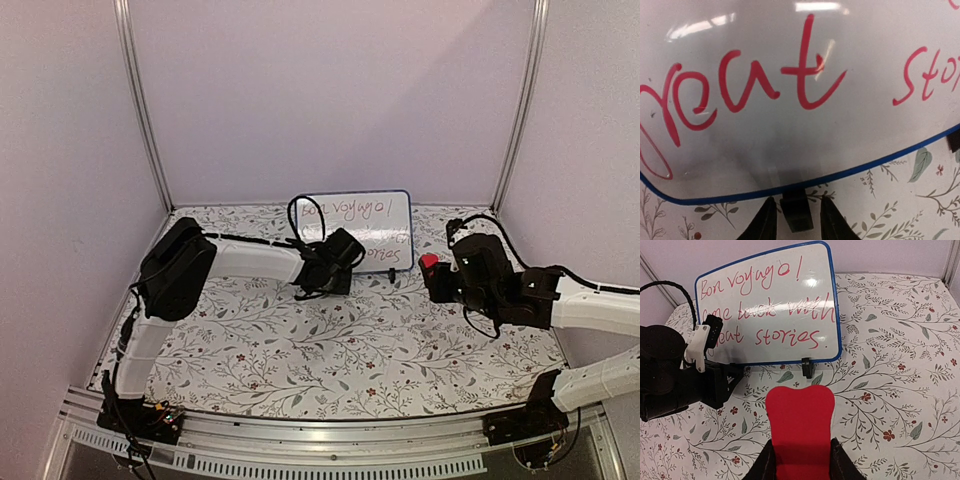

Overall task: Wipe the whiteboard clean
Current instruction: Move the whiteboard to the center of the board, then hold the whiteboard on the whiteboard stand.

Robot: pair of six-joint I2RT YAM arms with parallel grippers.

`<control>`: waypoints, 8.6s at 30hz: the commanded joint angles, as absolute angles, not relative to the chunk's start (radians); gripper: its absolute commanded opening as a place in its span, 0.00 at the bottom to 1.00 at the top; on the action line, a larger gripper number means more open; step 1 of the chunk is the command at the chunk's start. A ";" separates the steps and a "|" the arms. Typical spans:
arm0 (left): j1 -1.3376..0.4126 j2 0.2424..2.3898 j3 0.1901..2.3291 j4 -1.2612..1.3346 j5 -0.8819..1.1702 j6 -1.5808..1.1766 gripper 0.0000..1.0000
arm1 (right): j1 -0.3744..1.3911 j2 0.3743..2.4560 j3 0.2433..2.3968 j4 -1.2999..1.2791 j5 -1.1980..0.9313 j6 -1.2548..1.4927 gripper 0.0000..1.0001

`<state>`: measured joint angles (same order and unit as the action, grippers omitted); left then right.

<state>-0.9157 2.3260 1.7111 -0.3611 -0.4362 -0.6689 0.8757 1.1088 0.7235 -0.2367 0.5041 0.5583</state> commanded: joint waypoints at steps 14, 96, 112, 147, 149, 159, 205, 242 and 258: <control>-0.913 2.344 1.672 -0.302 -0.499 -0.694 0.00 | 0.873 1.153 0.734 -0.184 0.465 0.560 0.26; -1.256 2.095 1.458 -0.904 -0.587 -1.523 1.00 | 0.871 1.078 0.662 -0.154 0.465 0.554 0.26; -1.298 1.856 1.401 -0.788 -0.732 -1.226 1.00 | 0.873 1.082 0.669 -0.147 0.464 0.533 0.26; -0.260 1.388 0.962 -0.195 0.533 -0.423 0.89 | 0.890 1.207 0.733 -0.094 0.197 0.424 0.28; -0.251 1.388 0.939 -0.165 0.561 -0.435 0.84 | 0.899 1.217 0.732 -0.086 0.190 0.422 0.28; -0.238 1.412 0.895 -0.094 0.630 -0.476 0.56 | 0.929 1.262 0.747 -0.081 0.173 0.410 0.29; -0.398 1.498 1.042 -0.186 0.520 -0.532 0.45 | 0.978 1.384 0.865 -0.067 0.164 0.354 0.30; -0.481 1.494 0.973 -0.125 0.544 -0.492 0.11 | 1.109 1.629 1.163 -0.049 0.199 0.235 0.29; -0.492 1.495 0.971 -0.119 0.549 -0.495 0.00 | 1.211 1.826 1.383 -0.022 0.194 0.162 0.27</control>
<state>-0.4755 1.5013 0.9817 -0.1436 0.5423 -0.4980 1.1980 1.7866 1.3243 -0.0463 0.1856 0.1879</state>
